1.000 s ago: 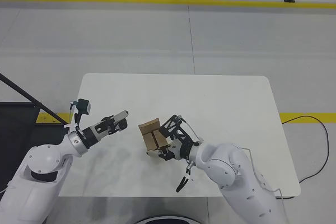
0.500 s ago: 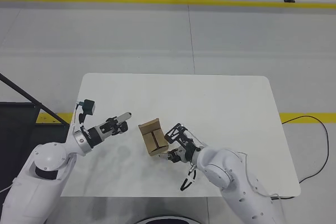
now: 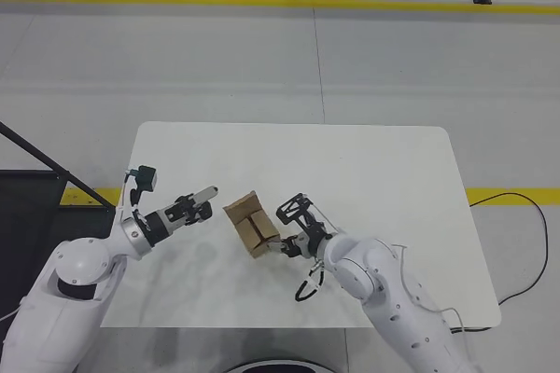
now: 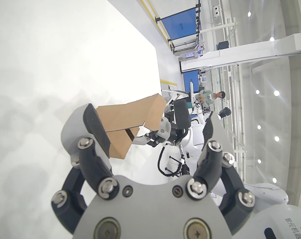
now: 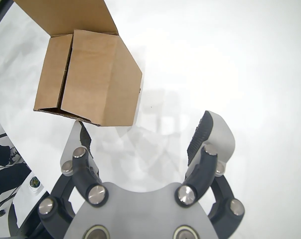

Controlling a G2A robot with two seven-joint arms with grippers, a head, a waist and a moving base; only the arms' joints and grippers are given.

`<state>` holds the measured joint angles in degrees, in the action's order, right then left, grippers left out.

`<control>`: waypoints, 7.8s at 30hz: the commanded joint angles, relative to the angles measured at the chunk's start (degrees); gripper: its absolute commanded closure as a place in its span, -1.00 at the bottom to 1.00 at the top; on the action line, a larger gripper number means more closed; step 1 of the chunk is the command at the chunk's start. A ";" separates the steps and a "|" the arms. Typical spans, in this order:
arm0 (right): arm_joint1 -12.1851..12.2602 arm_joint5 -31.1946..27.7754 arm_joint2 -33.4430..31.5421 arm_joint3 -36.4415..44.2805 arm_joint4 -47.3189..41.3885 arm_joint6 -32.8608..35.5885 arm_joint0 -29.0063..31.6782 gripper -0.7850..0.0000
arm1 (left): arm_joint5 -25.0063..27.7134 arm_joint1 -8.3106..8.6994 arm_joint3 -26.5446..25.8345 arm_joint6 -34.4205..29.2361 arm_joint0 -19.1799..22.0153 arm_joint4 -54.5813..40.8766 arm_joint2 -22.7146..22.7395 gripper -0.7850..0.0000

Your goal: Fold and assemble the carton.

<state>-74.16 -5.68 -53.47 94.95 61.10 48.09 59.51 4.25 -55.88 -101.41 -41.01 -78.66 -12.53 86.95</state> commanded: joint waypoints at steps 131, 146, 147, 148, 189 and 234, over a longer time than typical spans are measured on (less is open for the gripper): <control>0.25 -5.84 -3.62 -6.86 -20.34 -1.43 -5.22 -1.00 | 14.25 -5.10 5.68 60.90 -8.61 74.86 -14.29 0.16; 0.27 -4.85 -3.72 -7.10 -21.49 -1.69 -4.98 -1.00 | 17.99 -5.88 9.11 60.97 -5.29 75.11 -15.19 0.10; 0.30 -4.85 -3.81 -7.02 -21.50 -1.75 -4.88 -1.00 | 18.17 -5.95 9.50 60.91 -4.91 75.01 -15.27 0.11; 0.33 -4.88 -3.90 -6.95 -21.50 -1.76 -4.79 -1.00 | 18.24 -6.03 9.86 60.93 -4.61 74.85 -15.37 0.13; 1.15 -3.48 -6.14 -5.51 -24.20 -3.26 -1.44 -1.00 | 13.16 -7.54 8.87 64.15 -5.52 84.86 -16.55 1.00; 1.68 -1.25 -7.95 5.80 -26.17 -5.42 0.10 -0.44 | 1.37 -8.84 8.15 66.00 -6.76 105.56 -19.16 1.00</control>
<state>-72.40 -7.06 -61.74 101.22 36.24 40.84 60.40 5.62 -64.69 -93.25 25.02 -85.42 93.00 67.76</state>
